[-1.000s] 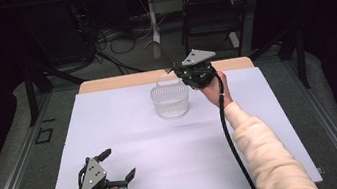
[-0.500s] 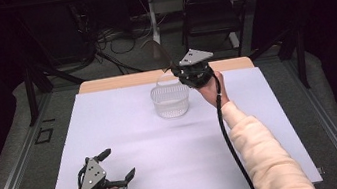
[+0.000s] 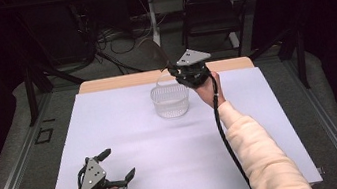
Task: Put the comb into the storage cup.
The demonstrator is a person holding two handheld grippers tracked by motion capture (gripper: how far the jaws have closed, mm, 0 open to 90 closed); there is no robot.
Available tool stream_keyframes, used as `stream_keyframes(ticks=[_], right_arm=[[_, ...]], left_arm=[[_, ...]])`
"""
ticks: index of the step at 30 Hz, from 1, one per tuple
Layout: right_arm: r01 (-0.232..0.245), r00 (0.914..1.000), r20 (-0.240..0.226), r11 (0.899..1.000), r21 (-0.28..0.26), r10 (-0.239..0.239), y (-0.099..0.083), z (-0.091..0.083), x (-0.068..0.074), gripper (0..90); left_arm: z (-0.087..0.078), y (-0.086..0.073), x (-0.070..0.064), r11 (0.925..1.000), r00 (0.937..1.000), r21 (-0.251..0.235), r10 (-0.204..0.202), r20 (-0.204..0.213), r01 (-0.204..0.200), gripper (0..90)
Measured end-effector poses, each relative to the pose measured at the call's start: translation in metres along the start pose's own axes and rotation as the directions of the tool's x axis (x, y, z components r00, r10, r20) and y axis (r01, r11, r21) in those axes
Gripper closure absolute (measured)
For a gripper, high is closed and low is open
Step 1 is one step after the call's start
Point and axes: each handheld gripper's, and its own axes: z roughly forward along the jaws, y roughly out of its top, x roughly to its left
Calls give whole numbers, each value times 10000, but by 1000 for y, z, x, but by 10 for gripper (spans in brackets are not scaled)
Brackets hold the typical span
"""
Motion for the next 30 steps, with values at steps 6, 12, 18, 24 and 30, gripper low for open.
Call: stream_keyframes(ticks=[6,12,18,24,30], right_arm=[[-70,9999,-110,10000,-4,70,-2,6,2,727],[-216,9996,-175,9997,-85,214,-5,11,4,727],[-349,9992,-207,9993,-167,345,-7,15,5,727],[-402,9989,-262,9991,-167,397,-10,19,6,727],[-570,9979,-306,9982,-170,565,-13,22,6,727]], left_arm=[[0,0,0,10000,10000,-5,9,7,-9,4],[0,0,0,10000,10000,-19,-19,3,19,4],[0,0,0,10000,10000,-27,-7,4,7,4],[0,0,0,10000,10000,-17,-6,1,6,4],[0,0,0,10000,10000,-30,-1,-14,1,5]])
